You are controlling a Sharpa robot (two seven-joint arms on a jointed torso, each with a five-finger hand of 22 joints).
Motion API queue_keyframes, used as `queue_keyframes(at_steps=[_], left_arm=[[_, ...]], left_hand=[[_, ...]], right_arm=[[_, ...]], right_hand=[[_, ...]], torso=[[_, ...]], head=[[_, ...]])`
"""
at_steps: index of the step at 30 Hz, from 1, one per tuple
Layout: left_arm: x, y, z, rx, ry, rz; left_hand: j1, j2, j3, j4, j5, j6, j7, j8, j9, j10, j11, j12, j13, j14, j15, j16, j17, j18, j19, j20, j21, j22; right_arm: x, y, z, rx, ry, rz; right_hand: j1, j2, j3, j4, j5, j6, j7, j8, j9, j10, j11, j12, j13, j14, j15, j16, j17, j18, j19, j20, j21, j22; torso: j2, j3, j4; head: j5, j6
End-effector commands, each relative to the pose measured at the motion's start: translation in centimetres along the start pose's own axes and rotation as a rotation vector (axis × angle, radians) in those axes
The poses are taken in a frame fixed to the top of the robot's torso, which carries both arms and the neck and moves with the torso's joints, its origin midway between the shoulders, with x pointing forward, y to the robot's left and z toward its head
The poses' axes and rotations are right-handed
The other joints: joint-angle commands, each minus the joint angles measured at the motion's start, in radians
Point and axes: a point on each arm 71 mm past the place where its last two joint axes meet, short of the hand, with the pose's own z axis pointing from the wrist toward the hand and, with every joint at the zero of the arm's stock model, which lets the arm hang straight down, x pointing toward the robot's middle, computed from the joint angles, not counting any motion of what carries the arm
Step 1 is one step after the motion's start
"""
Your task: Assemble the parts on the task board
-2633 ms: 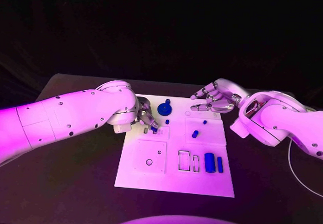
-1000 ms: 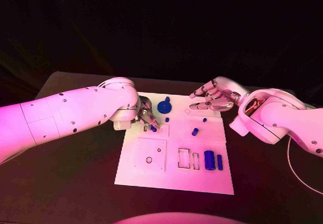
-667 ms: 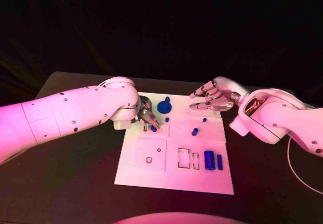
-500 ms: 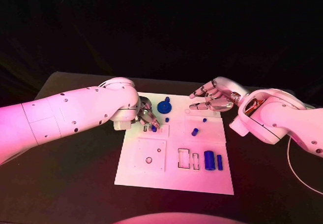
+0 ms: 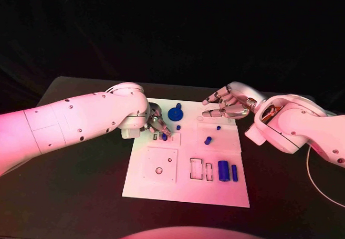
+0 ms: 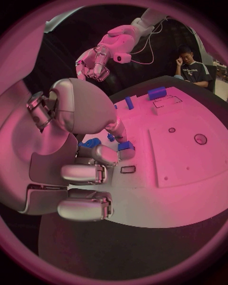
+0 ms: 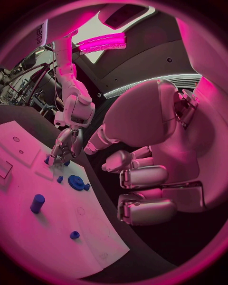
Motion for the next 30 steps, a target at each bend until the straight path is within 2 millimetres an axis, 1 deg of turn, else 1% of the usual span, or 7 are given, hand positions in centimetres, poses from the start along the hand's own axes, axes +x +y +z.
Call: queue_keyframes(at_steps=[1, 9, 13, 21, 24, 26, 30], left_arm=[[0.5, 0.8, 0.1, -0.135, 0.026, 0.021], [0.5, 0.9, 0.1, -0.136, 0.031, 0.027], [0.5, 1.0, 0.1, -0.137, 0.026, 0.026], [0.2, 1.4, -0.2, -0.136, -0.001, 0.008], [0.0, 1.5, -0.4, -0.134, -0.014, -0.002], [-0.1, 1.6, -0.5, -0.128, -0.025, -0.010], [-0.4, 1.4, -0.9, -0.108, -0.043, -0.028]], left_hand=[[-0.008, 0.000, -0.025, 0.009, -0.004, 0.012, 0.000, -0.006, -0.004, 0.011, 0.000, 0.006, 0.003, 0.105, -0.006, 0.003, 0.263, -0.013, 0.087, -0.006, 0.008, 0.229], [-0.003, -0.008, -0.077, 0.020, -0.007, 0.018, -0.002, -0.006, -0.010, 0.013, -0.001, 0.007, 0.006, 0.105, -0.006, 0.003, 0.263, -0.014, 0.089, -0.006, 0.010, 0.232], [-0.001, -0.008, -0.106, 0.030, -0.026, 0.022, -0.002, -0.006, -0.013, 0.015, -0.001, 0.009, 0.008, 0.105, -0.006, 0.003, 0.263, -0.015, 0.090, -0.006, 0.012, 0.235], [0.020, 0.023, -0.214, 0.091, -0.305, 0.025, -0.003, 0.001, -0.034, 0.014, -0.001, -0.003, -0.002, 0.105, -0.006, 0.003, 0.263, -0.016, 0.091, -0.006, 0.014, 0.238], [0.022, 0.030, -0.246, 0.114, -0.393, 0.027, -0.003, 0.005, -0.040, 0.015, -0.001, -0.003, -0.002, 0.105, -0.006, 0.003, 0.263, -0.016, 0.092, -0.006, 0.015, 0.239], [0.026, 0.034, -0.266, 0.127, -0.422, 0.027, -0.003, 0.008, -0.044, 0.016, -0.001, -0.002, -0.001, 0.105, -0.006, 0.003, 0.263, -0.016, 0.092, -0.006, 0.015, 0.239], [0.028, 0.036, -0.277, 0.132, -0.431, 0.026, -0.002, 0.010, -0.047, 0.016, -0.001, -0.003, -0.002, 0.105, -0.006, 0.003, 0.263, -0.015, 0.090, -0.006, 0.012, 0.237]], right_arm=[[0.2, 0.0, 0.0, -0.005, 0.015, 0.008], [0.1, 0.0, 0.0, -0.003, 0.016, 0.016], [0.1, 0.0, 0.1, -0.003, 0.015, 0.017], [0.0, -0.1, 0.1, -0.003, 0.010, 0.020], [0.0, -0.1, 0.1, -0.003, 0.009, 0.020], [0.0, -0.2, 0.1, -0.003, 0.009, 0.020], [0.0, -0.2, 0.1, -0.002, 0.010, 0.020]], right_hand=[[-0.003, 0.011, -0.005, -0.002, 0.007, 0.007, 0.002, 0.003, 0.001, -0.006, -0.001, -0.005, -0.001, 0.077, 0.002, -0.004, 0.121, -0.002, 0.005, 0.000, -0.006, 0.060], [-0.004, 0.011, -0.005, -0.002, 0.007, 0.007, 0.002, 0.003, 0.001, -0.006, -0.001, -0.005, -0.002, 0.077, 0.002, -0.004, 0.121, -0.002, 0.005, 0.000, -0.006, 0.060], [-0.005, 0.010, -0.007, 0.000, 0.007, 0.006, 0.002, 0.003, 0.000, -0.007, -0.001, -0.006, -0.002, 0.077, 0.002, -0.005, 0.119, -0.002, 0.005, 0.000, -0.006, 0.060], [-0.006, 0.010, -0.009, 0.001, 0.008, 0.006, 0.002, 0.003, 0.000, -0.007, -0.001, -0.006, -0.002, 0.077, 0.002, -0.005, 0.119, -0.001, 0.004, 0.000, -0.007, 0.058], [-0.006, 0.010, -0.009, 0.001, 0.008, 0.006, 0.002, 0.003, 0.000, -0.007, -0.001, -0.006, -0.002, 0.077, 0.002, -0.005, 0.119, -0.001, 0.004, 0.000, -0.007, 0.058], [-0.006, 0.010, -0.009, 0.001, 0.008, 0.006, 0.002, 0.003, 0.000, -0.007, -0.001, -0.006, -0.002, 0.077, 0.002, -0.005, 0.119, -0.001, 0.004, 0.000, -0.007, 0.058], [-0.006, 0.010, -0.009, 0.001, 0.008, 0.006, 0.002, 0.003, 0.000, -0.007, -0.001, -0.006, -0.002, 0.077, 0.002, -0.005, 0.119, -0.001, 0.004, 0.000, -0.007, 0.058]], torso=[[0.000, -0.0001, -0.0001], [0.000, 0.0000, 0.0000], [0.000, -0.0005, 0.0001], [0.000, -0.0006, 0.0001], [0.000, -0.0003, -0.0004], [0.000, -0.0004, -0.0006], [0.001, -0.0008, -0.0006]], head=[[0.000, -0.001], [-0.001, -0.001], [0.000, 0.001], [-0.001, 0.002], [-0.001, 0.003], [0.000, 0.003], [0.000, 0.005]])
